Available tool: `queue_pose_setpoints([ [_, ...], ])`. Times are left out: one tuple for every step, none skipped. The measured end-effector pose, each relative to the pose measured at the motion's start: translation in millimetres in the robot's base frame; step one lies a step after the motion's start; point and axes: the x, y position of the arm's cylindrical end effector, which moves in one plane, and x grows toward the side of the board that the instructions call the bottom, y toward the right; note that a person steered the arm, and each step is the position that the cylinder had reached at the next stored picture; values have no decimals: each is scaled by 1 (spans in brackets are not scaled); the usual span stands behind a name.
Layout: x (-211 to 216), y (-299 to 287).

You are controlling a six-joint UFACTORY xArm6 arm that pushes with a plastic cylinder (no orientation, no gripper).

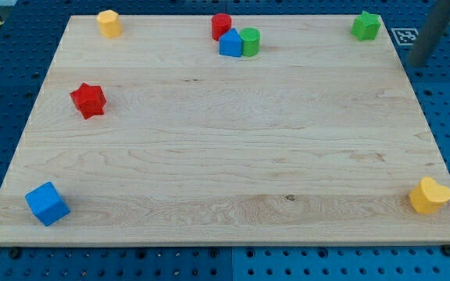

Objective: Place the green star to the top right of green circle

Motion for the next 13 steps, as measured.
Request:
queue_pose_setpoints([
  [-14, -1],
  [-24, -1],
  [-61, -26],
  [-84, -47],
  [-84, -52],
  [-84, -79],
  [-84, -99],
  [-84, -112],
  [-79, -121],
  [-58, -122],
  [-51, -138],
  [-51, -173],
  [-51, -203],
])
